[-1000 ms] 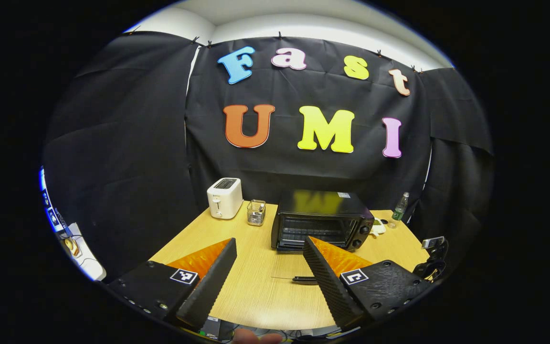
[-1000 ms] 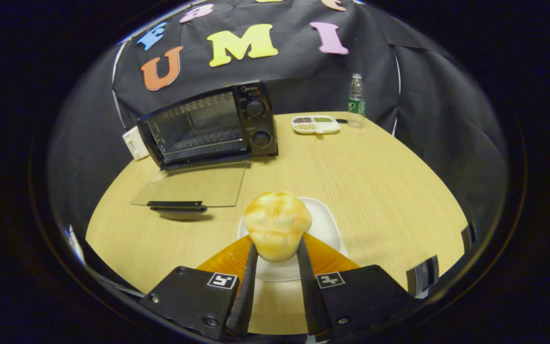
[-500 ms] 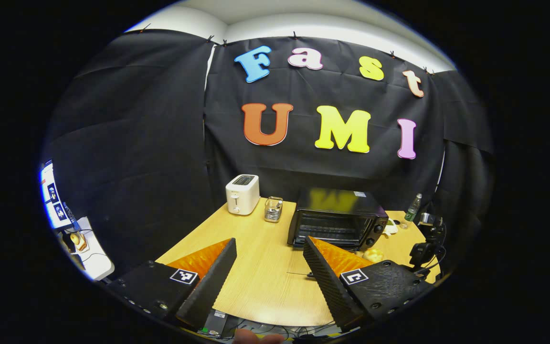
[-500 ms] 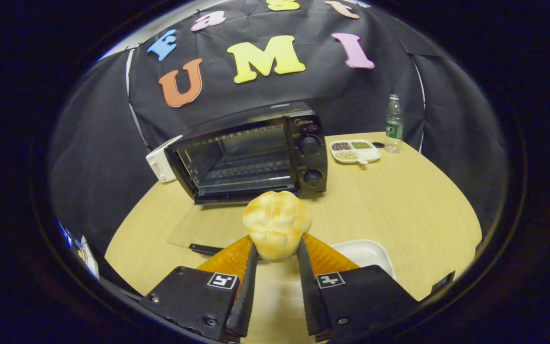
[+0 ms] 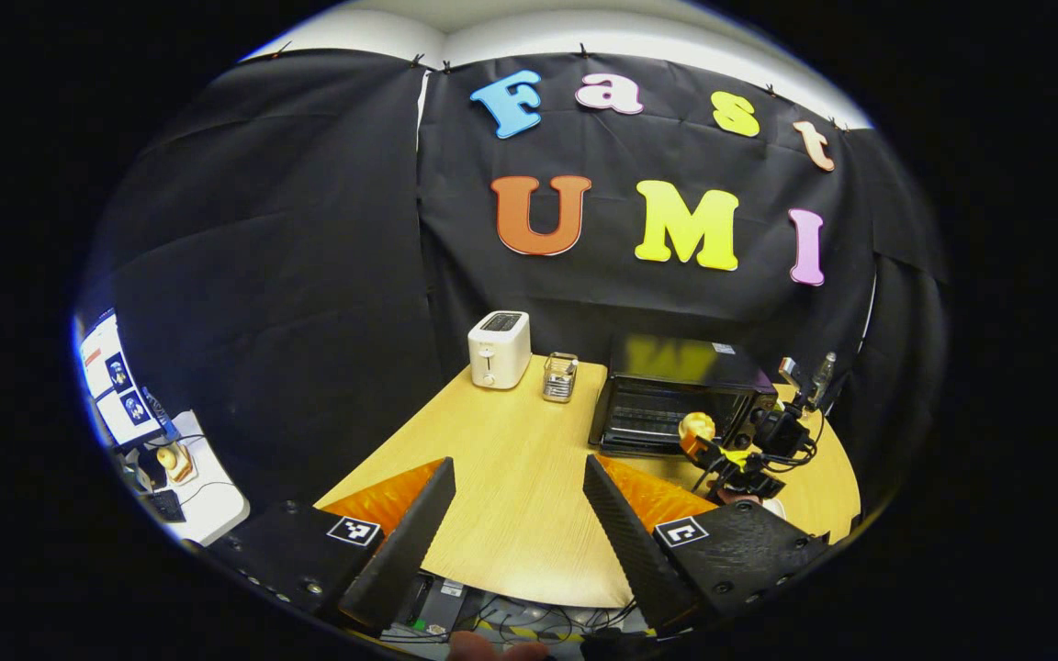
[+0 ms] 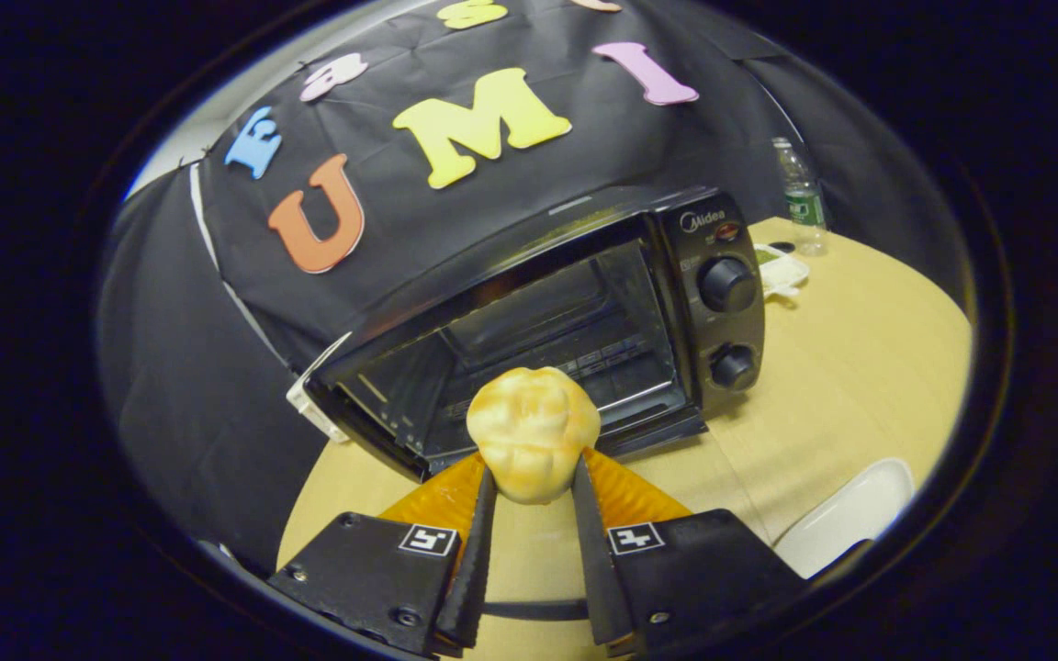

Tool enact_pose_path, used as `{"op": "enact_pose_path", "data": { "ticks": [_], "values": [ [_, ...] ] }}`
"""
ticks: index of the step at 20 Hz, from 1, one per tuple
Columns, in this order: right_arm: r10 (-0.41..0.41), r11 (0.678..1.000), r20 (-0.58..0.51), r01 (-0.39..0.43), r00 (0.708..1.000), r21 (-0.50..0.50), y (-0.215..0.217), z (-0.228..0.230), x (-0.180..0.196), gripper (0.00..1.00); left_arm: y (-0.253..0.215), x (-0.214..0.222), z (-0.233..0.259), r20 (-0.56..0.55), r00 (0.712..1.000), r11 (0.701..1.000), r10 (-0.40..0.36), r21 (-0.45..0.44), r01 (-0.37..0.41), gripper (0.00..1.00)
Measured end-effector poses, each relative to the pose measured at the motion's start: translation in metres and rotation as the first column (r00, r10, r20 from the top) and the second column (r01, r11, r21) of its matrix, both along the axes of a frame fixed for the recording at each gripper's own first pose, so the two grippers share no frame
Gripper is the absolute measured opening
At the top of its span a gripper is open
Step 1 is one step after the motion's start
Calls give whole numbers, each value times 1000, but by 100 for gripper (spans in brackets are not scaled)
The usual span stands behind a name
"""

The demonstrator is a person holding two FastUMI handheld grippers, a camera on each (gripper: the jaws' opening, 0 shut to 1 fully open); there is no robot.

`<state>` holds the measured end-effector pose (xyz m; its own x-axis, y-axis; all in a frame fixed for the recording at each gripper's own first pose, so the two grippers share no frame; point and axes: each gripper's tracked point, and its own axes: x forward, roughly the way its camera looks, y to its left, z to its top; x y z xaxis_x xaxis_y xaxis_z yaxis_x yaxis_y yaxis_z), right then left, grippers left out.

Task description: Open the electric oven with the left hand, put the food in, and close the electric oven.

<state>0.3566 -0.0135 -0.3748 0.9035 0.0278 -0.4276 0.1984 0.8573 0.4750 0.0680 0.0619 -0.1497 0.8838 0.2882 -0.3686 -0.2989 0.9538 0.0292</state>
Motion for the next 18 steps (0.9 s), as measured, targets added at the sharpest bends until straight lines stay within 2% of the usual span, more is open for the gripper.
{"op": "enact_pose_path", "data": {
  "ticks": [5,11,12,15,18],
  "values": [
    [-106,993,27,105,994,53,-1,-2,47,45,8,-4,-7,-54,998,1000,-14,22,15,93],
    [-161,987,37,160,986,10,-10,-12,80,47,22,-12,-13,-79,997,1000,-19,19,21,93],
    [-158,987,38,157,987,10,-7,-14,82,48,23,-12,-13,-83,996,1000,-21,16,22,93],
    [-150,989,34,150,988,4,-4,-19,86,61,23,-10,-11,-78,997,1000,-26,12,27,93],
    [-152,988,31,152,988,6,-4,-18,83,67,23,-12,-13,-78,996,1000,-31,4,31,93]
  ]
}}
